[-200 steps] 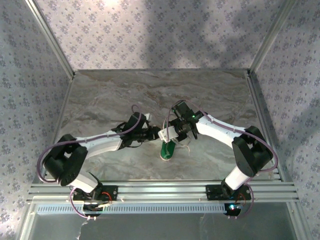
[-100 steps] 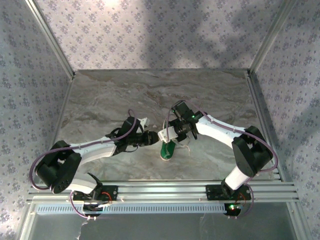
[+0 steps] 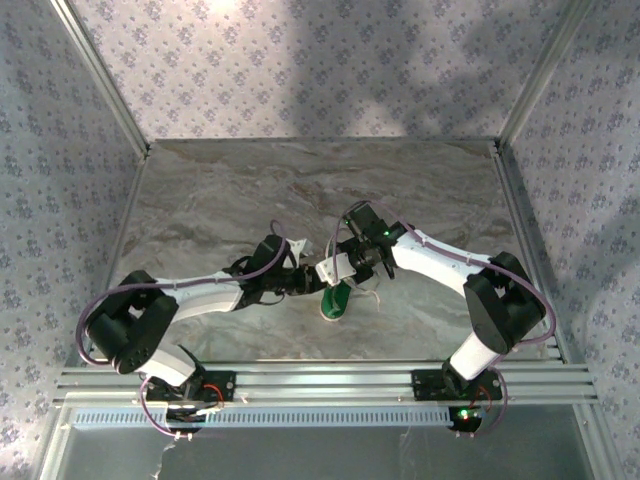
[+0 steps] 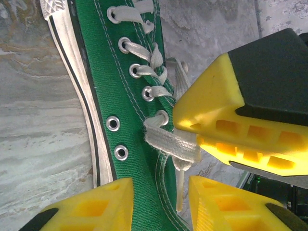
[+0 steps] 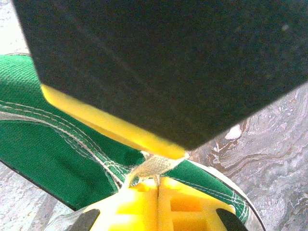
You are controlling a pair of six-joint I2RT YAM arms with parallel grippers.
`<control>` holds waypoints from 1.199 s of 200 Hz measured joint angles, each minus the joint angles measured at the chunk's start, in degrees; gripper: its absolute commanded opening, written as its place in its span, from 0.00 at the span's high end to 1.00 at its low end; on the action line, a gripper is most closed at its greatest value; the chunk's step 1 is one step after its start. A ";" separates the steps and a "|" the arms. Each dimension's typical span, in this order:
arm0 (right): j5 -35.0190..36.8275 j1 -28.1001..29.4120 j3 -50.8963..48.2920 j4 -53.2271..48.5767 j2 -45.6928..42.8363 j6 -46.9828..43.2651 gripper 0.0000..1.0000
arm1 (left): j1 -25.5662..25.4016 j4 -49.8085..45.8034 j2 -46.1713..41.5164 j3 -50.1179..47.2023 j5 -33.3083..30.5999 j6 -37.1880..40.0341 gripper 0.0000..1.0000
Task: Tie the shoes
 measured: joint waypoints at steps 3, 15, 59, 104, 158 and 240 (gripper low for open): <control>0.00 0.00 0.00 -0.02 0.00 0.00 1.00 | 0.00 0.09 0.13 0.00 0.02 0.00 0.67; 0.00 0.00 0.00 -0.04 0.00 0.00 1.00 | -0.02 0.52 0.57 0.11 0.09 -0.04 0.69; 0.00 0.00 0.00 -0.15 0.00 0.00 1.00 | -0.26 1.53 1.36 1.07 0.28 -0.48 0.84; -0.39 -0.07 0.00 -0.20 0.00 0.24 1.00 | -0.26 1.81 1.31 1.14 0.22 -0.79 1.00; -1.29 -1.33 -0.02 -0.39 -0.46 3.85 0.53 | -0.26 -0.17 -2.69 0.66 -0.68 0.28 1.00; 2.12 -4.04 -9.27 8.79 -15.37 38.58 0.59 | 0.20 -4.11 -4.79 0.66 -1.57 2.62 1.00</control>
